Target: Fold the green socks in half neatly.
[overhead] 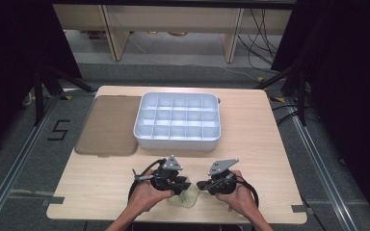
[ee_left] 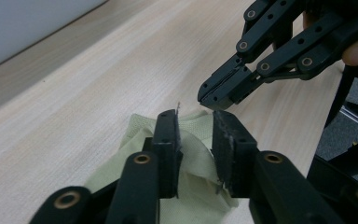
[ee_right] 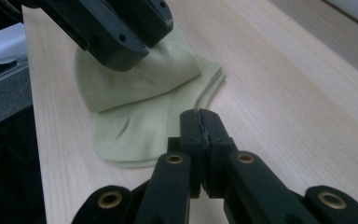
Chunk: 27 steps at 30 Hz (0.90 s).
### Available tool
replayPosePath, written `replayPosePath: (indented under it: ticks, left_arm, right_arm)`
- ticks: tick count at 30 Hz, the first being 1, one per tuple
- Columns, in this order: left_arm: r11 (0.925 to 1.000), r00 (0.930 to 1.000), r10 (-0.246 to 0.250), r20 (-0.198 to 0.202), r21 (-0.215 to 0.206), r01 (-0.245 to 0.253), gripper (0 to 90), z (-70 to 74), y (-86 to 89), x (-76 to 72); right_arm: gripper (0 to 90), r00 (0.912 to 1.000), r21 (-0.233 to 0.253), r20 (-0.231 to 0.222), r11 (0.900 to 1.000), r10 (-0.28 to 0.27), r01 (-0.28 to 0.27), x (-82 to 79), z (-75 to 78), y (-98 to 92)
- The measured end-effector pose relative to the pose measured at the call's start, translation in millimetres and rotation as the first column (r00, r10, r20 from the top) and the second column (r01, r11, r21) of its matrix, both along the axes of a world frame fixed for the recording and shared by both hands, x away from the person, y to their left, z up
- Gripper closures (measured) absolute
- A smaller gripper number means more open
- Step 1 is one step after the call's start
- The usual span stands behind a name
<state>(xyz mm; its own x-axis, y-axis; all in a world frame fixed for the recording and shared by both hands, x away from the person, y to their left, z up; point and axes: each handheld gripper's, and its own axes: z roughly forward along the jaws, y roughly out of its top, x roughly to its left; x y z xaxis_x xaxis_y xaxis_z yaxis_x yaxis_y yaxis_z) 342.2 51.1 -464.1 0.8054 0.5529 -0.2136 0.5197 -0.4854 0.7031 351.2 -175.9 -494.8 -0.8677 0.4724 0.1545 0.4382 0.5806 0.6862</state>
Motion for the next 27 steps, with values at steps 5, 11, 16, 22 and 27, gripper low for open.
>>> replayPosePath:
  ticks: [5, 11, 16, 22, 27]
  left_arm:
    - [0.9977, 0.9997, 0.023, -0.002, -0.063, -0.024, 56.4, 11.5, 7.7, 1.4]
    - [0.9967, 0.9986, 0.036, 0.038, -0.075, -0.033, 69.1, 22.1, 23.2, -1.3]
    - [0.9986, 0.9979, 0.036, 0.053, -0.041, -0.034, 84.3, 19.3, 34.9, -5.3]
    - [0.9997, 0.9995, -0.003, 0.032, 0.023, 0.002, 87.7, 4.9, 38.4, -14.4]
    - [0.9978, 0.9995, -0.029, 0.014, 0.059, 0.028, 88.2, -9.6, 34.6, -18.0]
  right_arm:
    - [89.1, 0.9999, 0.024, 0.016, 1.0, -0.006, 0.006, 0.1, 7.3, -7.5]
    - [89.0, 0.9994, 0.041, 0.023, 0.999, -0.028, 0.027, -1.7, 12.9, -15.6]
    - [89.1, 0.9992, 0.057, 0.038, 0.998, -0.015, 0.012, -6.8, 19.8, -14.3]
    - [89.1, 0.9986, 0.058, 0.044, 0.998, 0.027, -0.03, -15.3, 23.6, -4.2]
    - [89.1, 0.9966, 0.056, 0.054, 0.996, 0.062, -0.065, -19.4, 23.5, 6.2]
